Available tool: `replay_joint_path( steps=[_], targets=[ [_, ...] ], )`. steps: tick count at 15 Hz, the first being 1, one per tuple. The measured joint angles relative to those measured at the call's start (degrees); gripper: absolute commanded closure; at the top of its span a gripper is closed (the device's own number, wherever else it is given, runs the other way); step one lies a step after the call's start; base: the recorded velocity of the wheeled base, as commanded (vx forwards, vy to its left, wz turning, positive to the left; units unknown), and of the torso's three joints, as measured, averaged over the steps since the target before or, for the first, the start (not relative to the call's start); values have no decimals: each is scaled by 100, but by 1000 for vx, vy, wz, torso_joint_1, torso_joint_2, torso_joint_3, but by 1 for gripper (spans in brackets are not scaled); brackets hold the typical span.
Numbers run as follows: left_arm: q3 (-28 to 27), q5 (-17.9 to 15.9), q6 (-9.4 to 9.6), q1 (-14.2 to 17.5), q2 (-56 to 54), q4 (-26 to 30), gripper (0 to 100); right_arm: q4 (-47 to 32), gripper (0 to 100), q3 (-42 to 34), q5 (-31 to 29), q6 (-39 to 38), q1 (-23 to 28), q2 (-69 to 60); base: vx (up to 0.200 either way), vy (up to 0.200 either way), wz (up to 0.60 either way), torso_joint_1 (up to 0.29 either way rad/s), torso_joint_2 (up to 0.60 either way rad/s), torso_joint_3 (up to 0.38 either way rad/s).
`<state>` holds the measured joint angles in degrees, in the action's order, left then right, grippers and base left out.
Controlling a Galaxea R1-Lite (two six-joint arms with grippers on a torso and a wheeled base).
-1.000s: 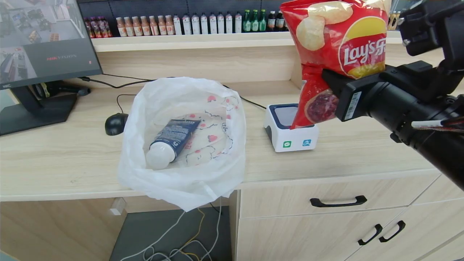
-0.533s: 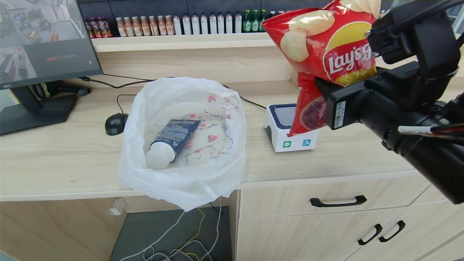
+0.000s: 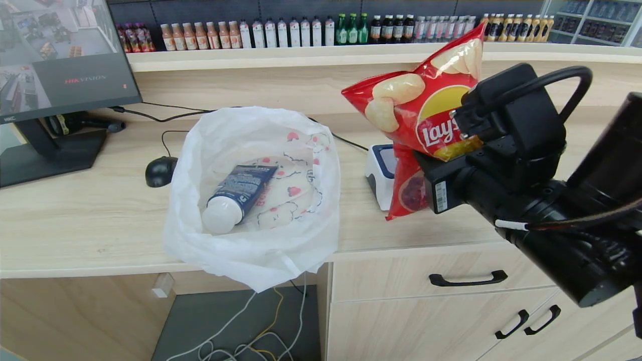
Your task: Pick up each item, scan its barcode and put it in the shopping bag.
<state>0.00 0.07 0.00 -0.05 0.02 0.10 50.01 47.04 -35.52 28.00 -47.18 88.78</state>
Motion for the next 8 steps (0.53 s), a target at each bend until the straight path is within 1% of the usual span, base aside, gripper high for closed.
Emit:
replay_joint_path(
  steps=[1, 2, 3, 8],
  targets=[
    [0, 0, 0, 0, 0, 0, 0, 152, 100, -7, -16, -28, 5, 51, 0, 0, 0, 0, 0, 0],
    [0, 0, 0, 5, 0, 0, 0, 490, 100, -7, -41, -59, 22, 145, 0, 0, 0, 0, 0, 0],
    [0, 0, 0, 5, 0, 0, 0, 580, 100, 9, -52, -74, 88, 219, 0, 0, 0, 0, 0, 0],
    [0, 0, 0, 5, 0, 0, 0, 605, 100, 41, -39, -318, 435, 355, 0, 0, 0, 0, 0, 0]
  ],
)
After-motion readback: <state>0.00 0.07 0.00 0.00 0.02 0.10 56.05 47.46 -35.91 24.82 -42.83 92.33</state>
